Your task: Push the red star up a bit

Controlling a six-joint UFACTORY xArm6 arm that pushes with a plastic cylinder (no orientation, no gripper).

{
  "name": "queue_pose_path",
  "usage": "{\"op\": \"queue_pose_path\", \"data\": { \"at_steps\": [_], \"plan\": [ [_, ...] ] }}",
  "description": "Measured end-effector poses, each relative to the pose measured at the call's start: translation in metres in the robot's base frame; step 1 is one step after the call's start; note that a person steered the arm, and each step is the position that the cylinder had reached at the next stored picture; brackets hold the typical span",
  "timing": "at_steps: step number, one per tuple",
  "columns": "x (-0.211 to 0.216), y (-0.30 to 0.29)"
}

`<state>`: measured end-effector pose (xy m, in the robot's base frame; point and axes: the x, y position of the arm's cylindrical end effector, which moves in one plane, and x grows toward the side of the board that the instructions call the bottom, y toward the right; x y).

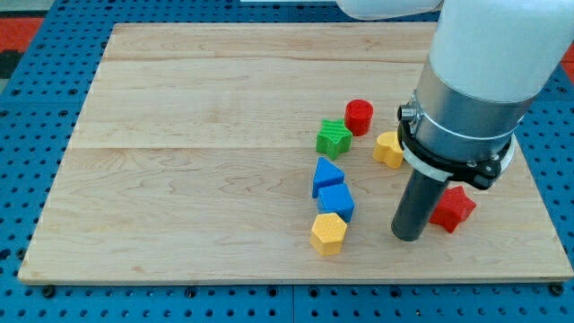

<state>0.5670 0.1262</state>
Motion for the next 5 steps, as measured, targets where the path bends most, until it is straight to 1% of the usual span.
{"op": "queue_pose_path", "data": {
  "at_steps": [5],
  "plan": [
    [-0.0049,0.0006]
  ]
}}
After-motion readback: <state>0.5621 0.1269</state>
